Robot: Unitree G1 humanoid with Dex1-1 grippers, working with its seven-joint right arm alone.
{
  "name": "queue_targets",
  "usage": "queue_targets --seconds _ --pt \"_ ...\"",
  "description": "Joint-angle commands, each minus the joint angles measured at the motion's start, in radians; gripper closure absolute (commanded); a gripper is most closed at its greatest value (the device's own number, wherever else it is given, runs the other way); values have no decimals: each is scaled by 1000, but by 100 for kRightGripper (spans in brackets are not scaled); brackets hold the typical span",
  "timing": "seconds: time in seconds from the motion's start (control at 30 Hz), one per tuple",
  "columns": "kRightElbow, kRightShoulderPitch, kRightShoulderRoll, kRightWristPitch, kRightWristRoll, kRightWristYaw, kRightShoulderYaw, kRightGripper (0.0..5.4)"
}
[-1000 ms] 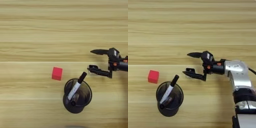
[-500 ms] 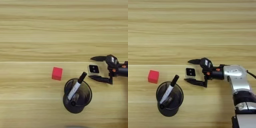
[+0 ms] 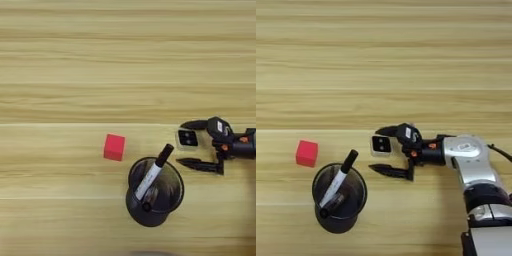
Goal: Move the objects on the table
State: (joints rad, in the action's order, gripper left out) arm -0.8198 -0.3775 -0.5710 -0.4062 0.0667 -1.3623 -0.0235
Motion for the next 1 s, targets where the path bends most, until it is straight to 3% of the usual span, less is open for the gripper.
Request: queue_targets --seconds 0.03,0.4,0.67,1.0 --pt "46 -67 -29 -8 21 26 14 77" --pt "52 -61 -25 -1 30 12 13 180" --pt "48 -63 -23 -4 30 8 15 288" --pt "77 -71 -18 10 65 -9 25 292"
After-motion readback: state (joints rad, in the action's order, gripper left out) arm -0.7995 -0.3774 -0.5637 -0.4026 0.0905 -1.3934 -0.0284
